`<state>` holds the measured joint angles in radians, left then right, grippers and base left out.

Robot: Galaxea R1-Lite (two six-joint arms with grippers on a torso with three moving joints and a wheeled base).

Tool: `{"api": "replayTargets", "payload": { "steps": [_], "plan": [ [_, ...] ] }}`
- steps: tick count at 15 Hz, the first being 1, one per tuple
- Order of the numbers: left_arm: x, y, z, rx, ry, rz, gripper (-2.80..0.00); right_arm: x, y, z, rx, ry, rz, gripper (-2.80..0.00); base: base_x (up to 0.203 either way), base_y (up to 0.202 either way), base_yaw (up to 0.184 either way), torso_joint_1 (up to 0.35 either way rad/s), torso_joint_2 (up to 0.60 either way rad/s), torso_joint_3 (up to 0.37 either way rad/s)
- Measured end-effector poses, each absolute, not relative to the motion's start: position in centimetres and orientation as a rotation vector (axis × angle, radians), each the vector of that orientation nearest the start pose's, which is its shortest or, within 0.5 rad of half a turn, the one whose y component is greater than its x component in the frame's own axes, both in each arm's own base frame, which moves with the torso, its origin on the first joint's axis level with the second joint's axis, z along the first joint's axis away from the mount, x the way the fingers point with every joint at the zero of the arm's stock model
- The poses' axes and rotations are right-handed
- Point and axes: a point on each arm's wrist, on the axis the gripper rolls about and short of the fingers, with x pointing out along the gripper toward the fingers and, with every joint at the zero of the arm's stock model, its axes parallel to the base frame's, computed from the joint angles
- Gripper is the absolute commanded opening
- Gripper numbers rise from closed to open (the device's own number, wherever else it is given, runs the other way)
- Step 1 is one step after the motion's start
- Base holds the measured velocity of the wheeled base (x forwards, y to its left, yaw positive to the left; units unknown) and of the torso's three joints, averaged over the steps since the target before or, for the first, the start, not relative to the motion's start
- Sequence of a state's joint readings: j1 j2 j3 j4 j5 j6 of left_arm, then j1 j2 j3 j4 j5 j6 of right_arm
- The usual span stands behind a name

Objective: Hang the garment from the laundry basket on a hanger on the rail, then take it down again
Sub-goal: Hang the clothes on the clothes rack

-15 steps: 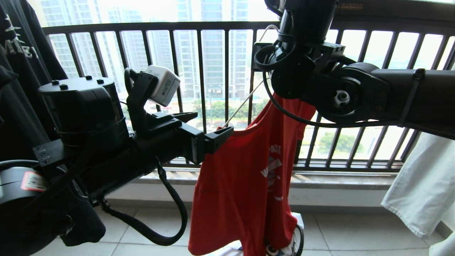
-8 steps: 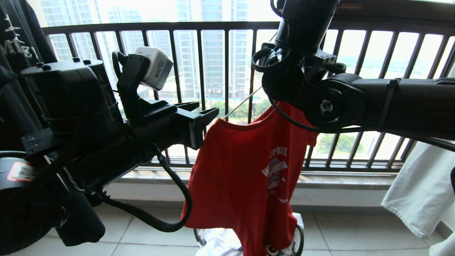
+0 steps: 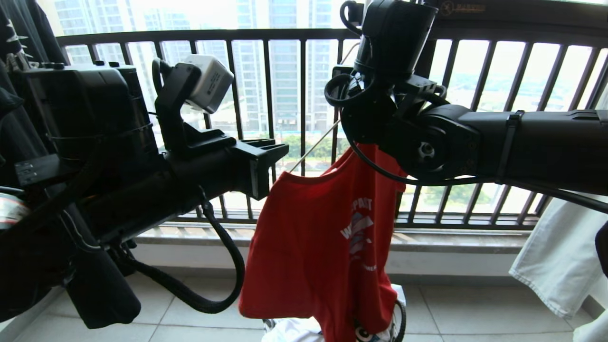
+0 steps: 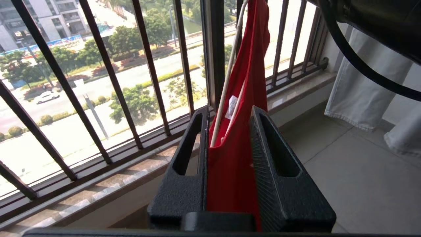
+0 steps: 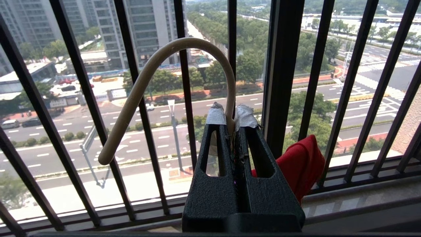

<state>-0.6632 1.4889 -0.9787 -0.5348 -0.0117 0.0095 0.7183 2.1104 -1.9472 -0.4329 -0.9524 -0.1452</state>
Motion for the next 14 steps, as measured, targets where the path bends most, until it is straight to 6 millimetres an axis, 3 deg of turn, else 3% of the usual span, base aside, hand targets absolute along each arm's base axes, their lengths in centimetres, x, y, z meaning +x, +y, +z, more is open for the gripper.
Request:
{"api": "replayTargets", "payload": {
  "steps": [7,14],
  "plan": [
    [23.2,-15.7,33.5,0.048,0.104,-0.849,0.00,33.3,27.0,32.8,0.037,-0.164,-0.213,-2.80,0.000,0.000,0.000,0.000,0.00,0.000],
    [26.8,-17.7,31.6,0.119,0.183,-0.854,0.00,32.7,26.6,34.0,0.052,-0.197,-0.137,-2.80,0.000,0.000,0.000,0.000,0.00,0.000]
  ]
}}
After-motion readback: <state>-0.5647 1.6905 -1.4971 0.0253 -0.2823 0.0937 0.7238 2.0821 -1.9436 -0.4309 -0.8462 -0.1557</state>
